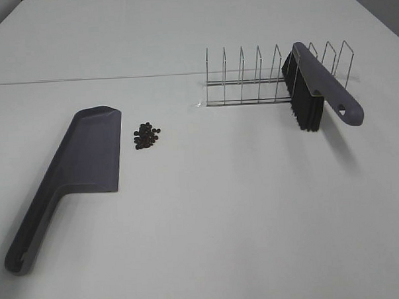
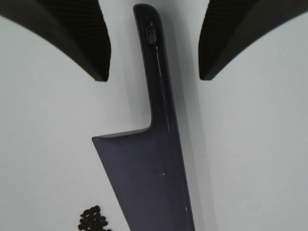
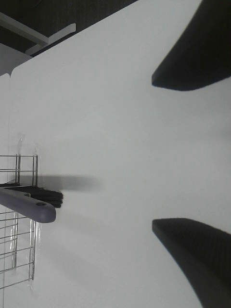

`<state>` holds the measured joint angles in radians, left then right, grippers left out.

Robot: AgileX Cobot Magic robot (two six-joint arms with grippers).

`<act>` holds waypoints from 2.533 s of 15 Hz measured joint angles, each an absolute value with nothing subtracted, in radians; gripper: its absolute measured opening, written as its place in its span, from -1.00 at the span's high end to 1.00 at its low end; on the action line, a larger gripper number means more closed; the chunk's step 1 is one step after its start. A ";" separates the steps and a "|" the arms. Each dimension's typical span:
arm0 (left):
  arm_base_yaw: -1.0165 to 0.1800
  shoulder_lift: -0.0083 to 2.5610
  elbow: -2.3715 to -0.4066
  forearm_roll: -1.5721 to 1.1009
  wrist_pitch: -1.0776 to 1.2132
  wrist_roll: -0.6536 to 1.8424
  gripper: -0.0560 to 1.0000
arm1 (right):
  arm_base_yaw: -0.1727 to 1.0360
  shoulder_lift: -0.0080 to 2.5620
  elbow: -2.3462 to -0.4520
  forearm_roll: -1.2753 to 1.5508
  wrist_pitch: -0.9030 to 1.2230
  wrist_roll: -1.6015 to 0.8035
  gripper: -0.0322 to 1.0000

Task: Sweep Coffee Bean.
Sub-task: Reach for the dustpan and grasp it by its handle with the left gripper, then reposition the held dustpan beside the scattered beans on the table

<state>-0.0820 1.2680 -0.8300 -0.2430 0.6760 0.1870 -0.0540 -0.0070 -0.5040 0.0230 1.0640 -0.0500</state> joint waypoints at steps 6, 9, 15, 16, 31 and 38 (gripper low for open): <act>-0.082 1.602 -0.831 -0.246 0.646 0.097 -0.18 | -0.054 -0.007 -0.504 0.023 1.064 -0.049 -0.43; -0.085 1.670 -0.831 -0.249 0.595 0.092 -0.18 | -0.054 -0.007 -0.504 0.023 1.064 -0.049 -0.43; -0.158 1.744 -0.831 -0.232 0.490 0.066 -0.18 | -0.054 -0.007 -0.504 0.023 1.064 -0.048 -0.43; -0.158 1.754 -0.831 -0.222 0.468 0.057 -0.18 | -0.054 -0.007 -0.504 0.023 1.064 -0.048 -0.43; -0.158 1.914 -0.849 -0.212 0.281 0.048 0.18 | -0.054 -0.007 -0.504 0.023 1.064 -0.047 -0.43; -0.158 1.856 -0.838 -0.216 0.348 0.022 0.18 | -0.054 -0.007 -0.504 0.023 1.064 -0.047 -0.43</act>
<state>-0.1580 1.8560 -0.8380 -0.2160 0.3480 0.0220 -0.0540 -0.0070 -0.5040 0.0230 1.0640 -0.0470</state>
